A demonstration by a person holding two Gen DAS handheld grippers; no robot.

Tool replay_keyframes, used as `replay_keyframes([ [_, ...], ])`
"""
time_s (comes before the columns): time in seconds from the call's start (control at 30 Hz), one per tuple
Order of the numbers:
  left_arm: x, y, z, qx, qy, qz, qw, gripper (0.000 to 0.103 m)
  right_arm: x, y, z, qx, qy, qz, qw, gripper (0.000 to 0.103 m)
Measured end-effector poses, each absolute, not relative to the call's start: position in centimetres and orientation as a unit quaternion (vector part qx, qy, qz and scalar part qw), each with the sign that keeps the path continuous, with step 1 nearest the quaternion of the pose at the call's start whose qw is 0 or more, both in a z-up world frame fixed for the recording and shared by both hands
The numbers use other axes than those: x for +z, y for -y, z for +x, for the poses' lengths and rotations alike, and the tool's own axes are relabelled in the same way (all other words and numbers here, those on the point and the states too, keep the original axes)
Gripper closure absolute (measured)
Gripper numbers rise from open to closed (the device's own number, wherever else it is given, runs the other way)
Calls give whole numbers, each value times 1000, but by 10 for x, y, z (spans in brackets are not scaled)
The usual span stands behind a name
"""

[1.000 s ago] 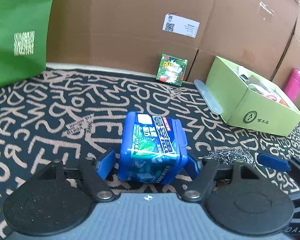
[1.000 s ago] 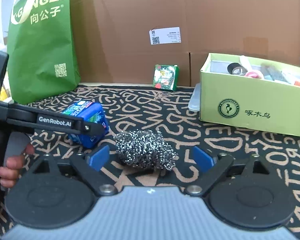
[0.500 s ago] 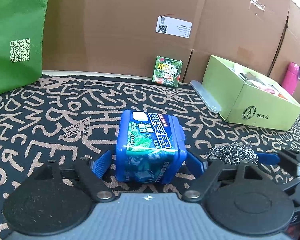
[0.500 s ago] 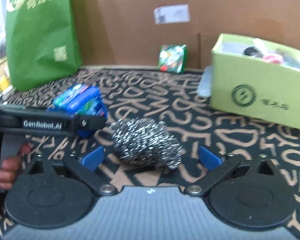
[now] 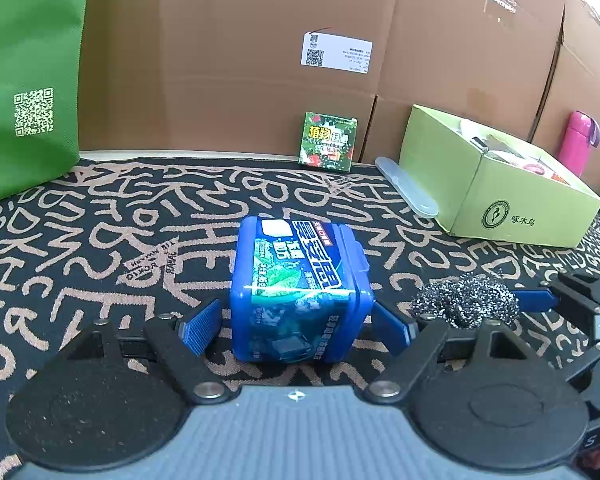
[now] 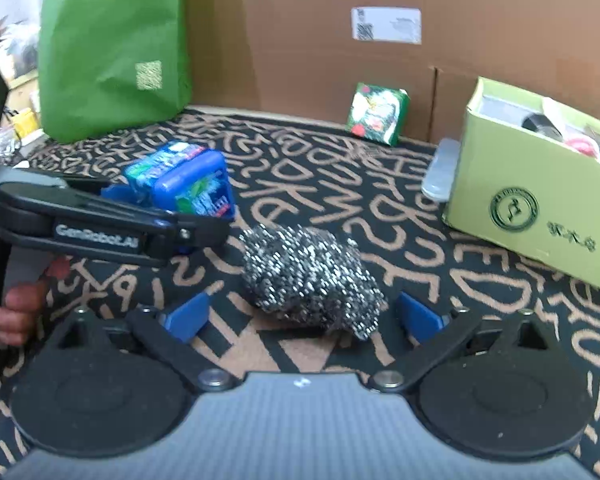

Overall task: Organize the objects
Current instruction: 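Lift the blue container with the left tool while the right tool lifts the steel wool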

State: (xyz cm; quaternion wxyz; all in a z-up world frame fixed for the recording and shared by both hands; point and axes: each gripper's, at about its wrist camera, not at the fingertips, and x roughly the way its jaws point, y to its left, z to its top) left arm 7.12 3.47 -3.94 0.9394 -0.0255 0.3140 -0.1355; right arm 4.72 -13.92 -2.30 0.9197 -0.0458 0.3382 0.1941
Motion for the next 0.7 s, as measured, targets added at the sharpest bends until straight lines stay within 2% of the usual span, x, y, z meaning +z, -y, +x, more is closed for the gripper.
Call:
replay_keyframes([
  [0.1,-37,-34,75,-131,-324,-32,936,21,-21,135,45,200,-324,-58,923,29],
  [0.13,-36,-34,76,-131,-324,-34,936,35,-21,134,46,202,-323,-62,922,41],
  [0.17,-35,-34,77,-131,-324,-33,936,39,-21,134,46,203,-323,-63,922,47],
  [0.23,-34,-33,76,-133,-327,-26,935,40,-20,134,44,205,-316,-64,924,51],
  [0.47,-25,-21,70,-164,-329,-17,930,41,-10,149,30,204,-283,-20,937,51],
  [0.7,16,17,77,-229,-288,-3,930,41,24,204,6,137,-208,24,968,51],
])
